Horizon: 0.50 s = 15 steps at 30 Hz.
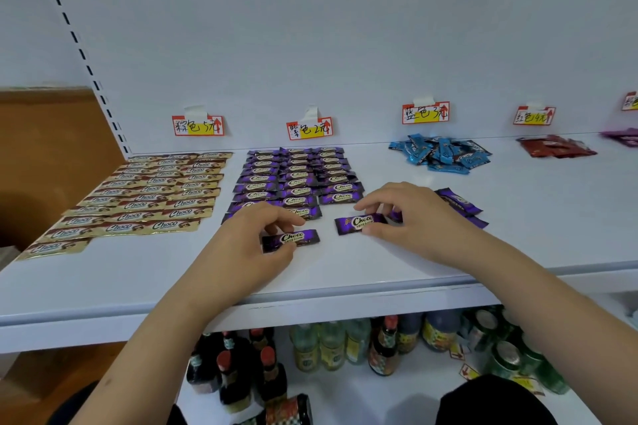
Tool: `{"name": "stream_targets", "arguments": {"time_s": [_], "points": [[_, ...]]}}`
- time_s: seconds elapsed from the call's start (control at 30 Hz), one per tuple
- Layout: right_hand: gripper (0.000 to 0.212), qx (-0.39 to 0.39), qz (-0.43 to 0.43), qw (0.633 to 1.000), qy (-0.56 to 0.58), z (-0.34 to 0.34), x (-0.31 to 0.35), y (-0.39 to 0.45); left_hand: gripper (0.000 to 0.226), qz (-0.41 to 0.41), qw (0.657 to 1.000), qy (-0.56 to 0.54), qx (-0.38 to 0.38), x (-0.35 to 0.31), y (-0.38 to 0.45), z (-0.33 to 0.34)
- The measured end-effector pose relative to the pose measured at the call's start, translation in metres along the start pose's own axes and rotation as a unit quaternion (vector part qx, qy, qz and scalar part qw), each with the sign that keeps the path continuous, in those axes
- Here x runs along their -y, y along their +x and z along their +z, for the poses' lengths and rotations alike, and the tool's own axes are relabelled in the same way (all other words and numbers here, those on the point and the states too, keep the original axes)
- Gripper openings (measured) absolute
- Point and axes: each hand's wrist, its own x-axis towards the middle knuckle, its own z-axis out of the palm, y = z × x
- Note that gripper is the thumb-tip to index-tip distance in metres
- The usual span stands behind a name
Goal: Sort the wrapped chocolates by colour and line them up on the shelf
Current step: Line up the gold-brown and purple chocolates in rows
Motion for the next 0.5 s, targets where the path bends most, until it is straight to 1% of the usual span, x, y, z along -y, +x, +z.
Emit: {"name": "stream_targets", "arguments": {"time_s": [0.1, 0.2, 0.27, 0.33, 0.4, 0.5], "points": [[0.025, -0.006, 0.007, 1.000, -0.004, 0.004, -0.001, 0.010, 0.030, 0.003, 1.000, -0.001, -0.001, 0.000, -0.001, 0.000], [0.022, -0.019, 0.007, 0.999, -0.028, 0.011, -0.002, 0.018, 0.025, 0.004, 1.000, 0.023, -0.008, 0.001, 0.001, -0.001], [0.023, -0.042, -0.008, 0.997, -0.059, 0.013, -0.002, 0.018, 0.022, 0.011, 0.998, 0.052, -0.018, 0.005, 0.000, -0.003], [0.025, -0.053, -0.031, 0.996, -0.068, 0.013, 0.000, 0.013, 0.020, 0.047, 0.991, 0.124, -0.036, 0.011, -0.007, -0.008], [0.022, -0.050, -0.066, 0.994, -0.075, 0.015, 0.001, 0.006, 0.024, 0.076, 0.984, 0.161, -0.025, 0.015, -0.019, -0.014], [0.025, -0.044, -0.090, 0.991, -0.091, 0.019, -0.001, 0.005, 0.030, 0.078, 0.980, 0.182, -0.009, 0.022, -0.032, -0.025]]}}
